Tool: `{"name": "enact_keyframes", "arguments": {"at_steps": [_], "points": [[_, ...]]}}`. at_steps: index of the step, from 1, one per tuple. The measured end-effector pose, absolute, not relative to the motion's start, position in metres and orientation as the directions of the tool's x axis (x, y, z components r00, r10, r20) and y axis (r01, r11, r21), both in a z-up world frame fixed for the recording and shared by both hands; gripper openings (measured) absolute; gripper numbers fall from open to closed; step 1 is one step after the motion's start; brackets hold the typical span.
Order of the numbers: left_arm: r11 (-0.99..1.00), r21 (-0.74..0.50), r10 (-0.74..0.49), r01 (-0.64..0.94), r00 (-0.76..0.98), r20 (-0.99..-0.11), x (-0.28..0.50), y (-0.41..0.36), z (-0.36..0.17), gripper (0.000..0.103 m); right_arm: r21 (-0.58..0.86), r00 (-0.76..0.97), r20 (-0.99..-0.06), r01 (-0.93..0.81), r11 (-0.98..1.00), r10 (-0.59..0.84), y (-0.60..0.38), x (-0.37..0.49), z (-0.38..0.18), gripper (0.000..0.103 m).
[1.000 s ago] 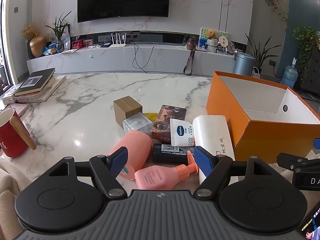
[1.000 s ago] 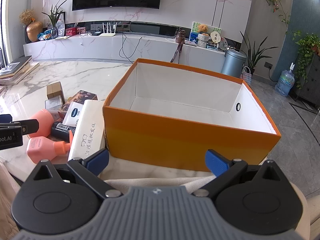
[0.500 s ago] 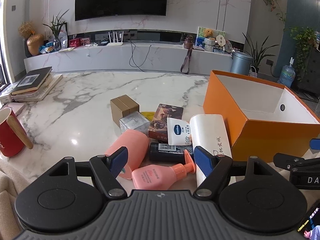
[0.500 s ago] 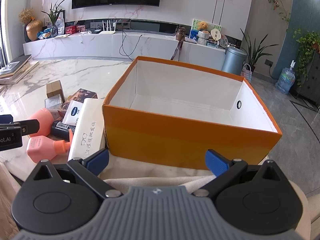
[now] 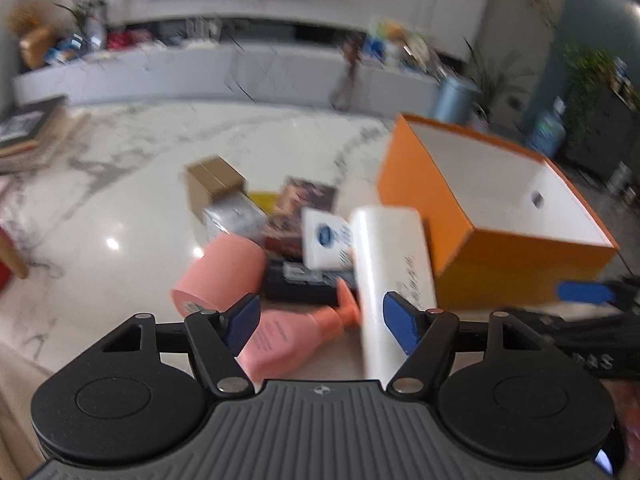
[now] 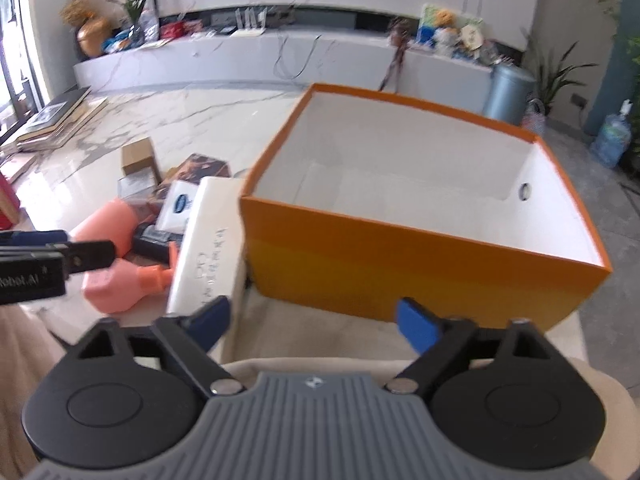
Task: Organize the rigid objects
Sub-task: 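Grasp the white glasses-cleaner box with the right tool while the left tool grasps the pink pump bottle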
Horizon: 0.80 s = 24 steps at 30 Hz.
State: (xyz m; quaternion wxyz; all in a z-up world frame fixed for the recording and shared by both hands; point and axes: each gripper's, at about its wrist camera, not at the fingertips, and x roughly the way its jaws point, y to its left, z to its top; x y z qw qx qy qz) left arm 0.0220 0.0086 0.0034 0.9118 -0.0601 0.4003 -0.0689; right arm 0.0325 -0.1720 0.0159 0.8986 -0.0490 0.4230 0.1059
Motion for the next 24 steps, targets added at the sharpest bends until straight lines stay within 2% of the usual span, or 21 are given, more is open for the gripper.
{"name": "enact_keyframes", "arguments": {"at_steps": [1,4,7,13,20,24], "points": [[0.982,-0.158,-0.188,0.105,0.652,-0.734,0.025,0.007,0.004,0.077,0.019,0.604,-0.780,-0.241,0.970,0.165,-0.170,0.036,0.017,0.083],[0.984,-0.110,-0.174,0.138,0.636,-0.752,0.033,0.005,0.007,0.070,0.065,0.568,-0.795,-0.266,0.962,0.211,-0.163,0.044,0.016,0.071],[0.979,-0.129,-0.199,0.160,0.584,-0.787,0.045,0.013,0.006,0.065,0.118,0.522,-0.813,-0.285,0.951,0.258,-0.153,0.052,0.012,0.070],[0.978,-0.135,-0.198,0.159,0.501,-0.843,0.059,0.029,-0.005,0.063,0.167,0.442,-0.848,-0.298,0.940,0.291,-0.135,0.069,-0.003,0.070],[0.945,-0.113,-0.240,0.308,0.417,-0.877,0.066,0.014,-0.014,0.063,0.213,0.368,-0.877,-0.277,0.937,0.308,-0.124,0.091,-0.020,0.070],[0.904,-0.035,-0.209,0.427,0.369,-0.905,0.074,0.001,-0.020,0.063,0.233,0.334,-0.888,-0.266,0.935,0.317,-0.124,0.098,-0.030,0.070]]}}
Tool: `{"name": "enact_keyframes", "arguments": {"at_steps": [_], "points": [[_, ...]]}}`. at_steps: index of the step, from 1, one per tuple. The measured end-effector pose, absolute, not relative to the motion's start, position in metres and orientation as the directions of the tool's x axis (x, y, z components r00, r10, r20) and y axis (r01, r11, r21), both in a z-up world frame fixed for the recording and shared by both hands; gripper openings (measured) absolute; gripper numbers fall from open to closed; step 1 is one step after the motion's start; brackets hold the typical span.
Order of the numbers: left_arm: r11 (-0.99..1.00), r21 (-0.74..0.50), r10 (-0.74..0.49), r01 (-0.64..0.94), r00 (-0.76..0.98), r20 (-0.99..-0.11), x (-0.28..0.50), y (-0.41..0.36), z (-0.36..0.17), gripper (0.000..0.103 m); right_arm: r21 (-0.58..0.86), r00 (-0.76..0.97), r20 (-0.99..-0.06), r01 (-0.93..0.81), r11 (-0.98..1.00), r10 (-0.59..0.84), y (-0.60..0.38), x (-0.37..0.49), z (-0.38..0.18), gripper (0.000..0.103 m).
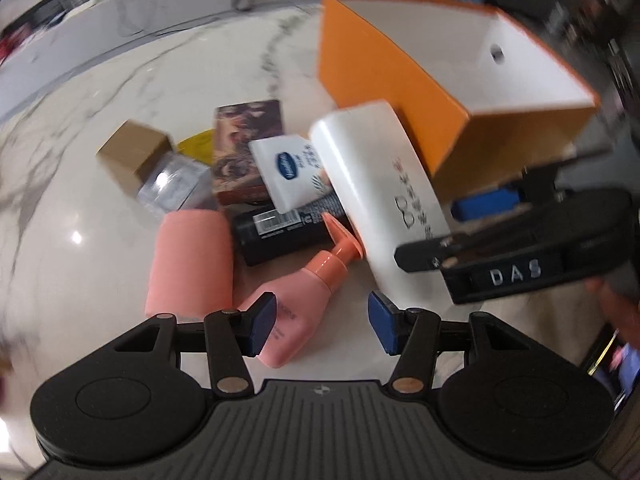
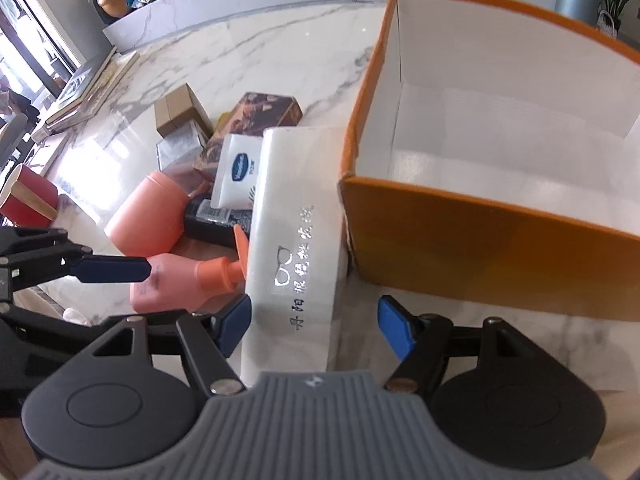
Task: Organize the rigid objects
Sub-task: 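Grasp the white glasses-cleaner box with the right tool while the left tool grasps the pink pump bottle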
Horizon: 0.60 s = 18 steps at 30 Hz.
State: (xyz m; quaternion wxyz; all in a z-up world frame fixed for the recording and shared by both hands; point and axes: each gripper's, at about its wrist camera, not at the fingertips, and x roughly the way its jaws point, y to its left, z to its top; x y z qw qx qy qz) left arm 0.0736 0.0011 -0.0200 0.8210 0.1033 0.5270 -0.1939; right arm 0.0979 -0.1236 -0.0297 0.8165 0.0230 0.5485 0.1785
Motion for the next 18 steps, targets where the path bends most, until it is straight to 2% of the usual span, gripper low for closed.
{"name": "enact_keyframes", "arguments": {"at_steps": [4,12,18], "points": [[0.854,0.081,-0.132,0.513,0.364,-0.922,0.084,-0.012,-0.028,0.064,0.272,0.309,-0.886,-0.258,0.927,0.346,-0.124,0.104,-0.035,0.070],[0.843,0.094,-0.073,0.529,0.287,-0.955,0.099,-0.014,-0.052,0.065,0.304,0.273,-0.890,-0.241,0.922,0.365,-0.120,0.116,-0.044,0.070],[0.862,0.073,-0.066,0.502,0.253,-0.965,0.110,-0.011,-0.062,0.060,0.317,0.252,-0.894,-0.229,0.920,0.370,-0.116,0.123,-0.052,0.069]]}}
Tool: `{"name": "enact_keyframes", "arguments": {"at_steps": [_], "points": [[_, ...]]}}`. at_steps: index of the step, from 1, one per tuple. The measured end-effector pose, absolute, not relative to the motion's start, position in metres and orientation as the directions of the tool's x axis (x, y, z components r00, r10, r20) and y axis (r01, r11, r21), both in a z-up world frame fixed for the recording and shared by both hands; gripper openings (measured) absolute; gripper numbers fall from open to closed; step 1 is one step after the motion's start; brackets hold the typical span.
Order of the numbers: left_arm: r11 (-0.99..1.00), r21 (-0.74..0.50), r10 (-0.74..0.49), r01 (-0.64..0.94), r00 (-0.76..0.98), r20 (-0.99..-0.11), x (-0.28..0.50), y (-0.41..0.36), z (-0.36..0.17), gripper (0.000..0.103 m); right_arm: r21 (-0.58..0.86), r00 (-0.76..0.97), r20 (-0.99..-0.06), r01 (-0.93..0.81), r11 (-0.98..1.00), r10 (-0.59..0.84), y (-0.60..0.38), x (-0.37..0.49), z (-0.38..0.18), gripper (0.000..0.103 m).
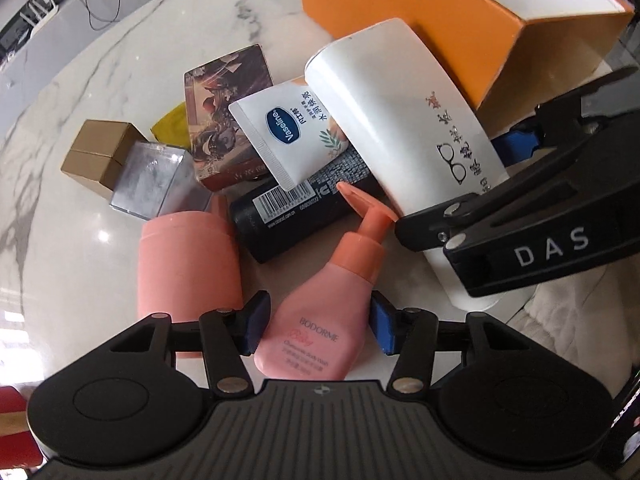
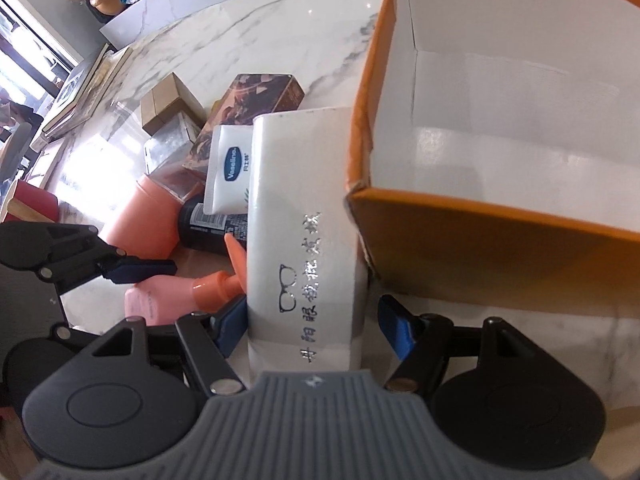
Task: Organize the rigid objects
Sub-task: 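Grasp the white glasses-cleaner box with the right tool while the left tool grasps the pink pump bottle, then lift both held items and lower them into the orange box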
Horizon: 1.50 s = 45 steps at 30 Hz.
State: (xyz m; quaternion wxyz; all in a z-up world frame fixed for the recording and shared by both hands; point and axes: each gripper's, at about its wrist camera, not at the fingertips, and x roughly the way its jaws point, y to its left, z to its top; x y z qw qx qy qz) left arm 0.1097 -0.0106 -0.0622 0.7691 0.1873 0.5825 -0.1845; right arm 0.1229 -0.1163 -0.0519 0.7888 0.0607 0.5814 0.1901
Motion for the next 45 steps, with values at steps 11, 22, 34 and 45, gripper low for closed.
{"name": "enact_keyframes", "arguments": {"at_steps": [11,22,34,45], "points": [[0.878,0.032,-0.106,0.477,0.259,-0.960,0.104,-0.014,-0.066,0.052,0.311,0.191,-0.910,-0.274,0.910,0.368,-0.118,0.122,-0.049,0.062],[0.887,0.029,-0.108,0.461,0.269,-0.957,0.097,-0.016,-0.062,0.052,0.296,0.210,-0.909,-0.283,0.912,0.360,-0.104,0.139,-0.051,0.060],[0.941,-0.042,-0.162,0.337,0.337,-0.928,0.092,0.006,-0.045,0.051,0.271,0.278,-0.882,-0.361,0.892,0.380,-0.111,0.113,-0.022,0.060],[0.965,-0.073,-0.188,0.253,0.466,-0.864,0.072,0.016,-0.015,0.051,0.273,0.346,-0.843,-0.387,0.881,0.413,-0.121,0.091,0.012,0.060]]}}
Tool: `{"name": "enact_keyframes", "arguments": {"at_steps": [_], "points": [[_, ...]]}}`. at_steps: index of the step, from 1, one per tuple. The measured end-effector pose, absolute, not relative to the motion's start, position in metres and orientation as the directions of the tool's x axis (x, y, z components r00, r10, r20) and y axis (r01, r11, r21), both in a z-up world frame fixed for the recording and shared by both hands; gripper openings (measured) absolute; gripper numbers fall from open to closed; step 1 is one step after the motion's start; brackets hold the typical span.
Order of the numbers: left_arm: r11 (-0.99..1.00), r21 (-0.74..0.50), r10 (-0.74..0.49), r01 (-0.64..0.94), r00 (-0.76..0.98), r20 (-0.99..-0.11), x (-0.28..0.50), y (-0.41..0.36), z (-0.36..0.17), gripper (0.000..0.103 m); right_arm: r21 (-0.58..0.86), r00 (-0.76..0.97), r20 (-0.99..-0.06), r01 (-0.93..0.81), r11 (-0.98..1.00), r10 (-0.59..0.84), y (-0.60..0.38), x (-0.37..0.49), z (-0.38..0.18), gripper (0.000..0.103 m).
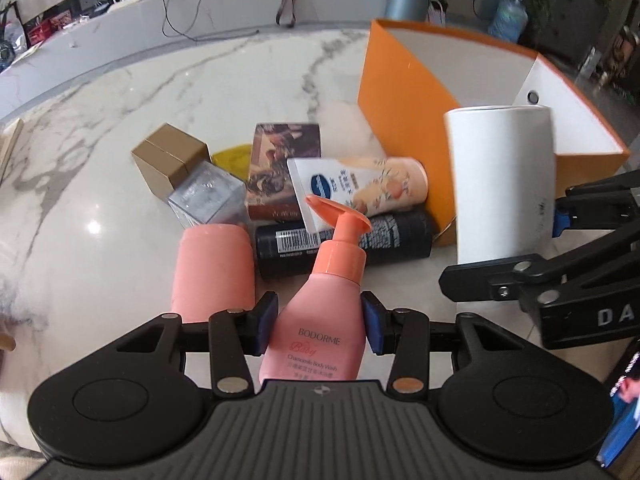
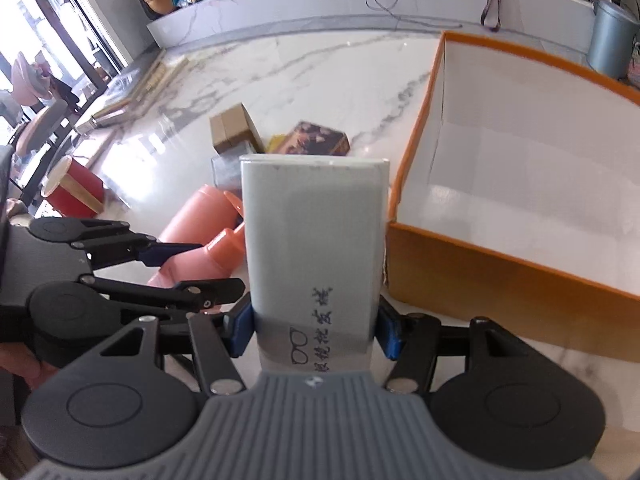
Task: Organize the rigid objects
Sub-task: 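Lift both held items and lower them into the orange box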
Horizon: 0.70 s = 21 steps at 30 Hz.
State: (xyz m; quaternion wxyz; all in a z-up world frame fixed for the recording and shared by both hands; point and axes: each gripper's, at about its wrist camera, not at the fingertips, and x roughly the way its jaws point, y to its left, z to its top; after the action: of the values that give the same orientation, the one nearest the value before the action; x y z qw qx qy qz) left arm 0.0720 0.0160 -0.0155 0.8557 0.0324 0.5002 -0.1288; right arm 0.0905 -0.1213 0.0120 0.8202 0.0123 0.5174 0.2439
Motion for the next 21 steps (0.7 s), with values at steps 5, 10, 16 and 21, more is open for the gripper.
{"name": "enact_keyframes", "arguments": {"at_steps": [5,10,16,21], "points": [[0.967,-0.112,-0.214,0.227,0.502,-0.838,0.064,0.019,0.004,0.051,0.262,0.383,-0.823,-0.400,0.878,0.420,-0.127,0.085,0.034,0.060],[0.966,-0.120,-0.231,0.229,0.551,-0.802,0.065,0.011,0.027,0.051,0.251,0.422,-0.802,-0.405,0.879,0.423,-0.135,0.083,0.056,0.060],[0.960,-0.143,-0.261,0.240,0.591,-0.763,0.078,-0.003,0.050,0.050,0.237,0.470,-0.776,-0.400,0.885,0.420,-0.152,0.089,0.082,0.060],[0.949,-0.168,-0.303,0.268,0.621,-0.723,0.097,-0.023,0.067,0.050,0.216,0.527,-0.755,-0.363,0.906,0.391,-0.178,0.101,0.108,0.060]]}}
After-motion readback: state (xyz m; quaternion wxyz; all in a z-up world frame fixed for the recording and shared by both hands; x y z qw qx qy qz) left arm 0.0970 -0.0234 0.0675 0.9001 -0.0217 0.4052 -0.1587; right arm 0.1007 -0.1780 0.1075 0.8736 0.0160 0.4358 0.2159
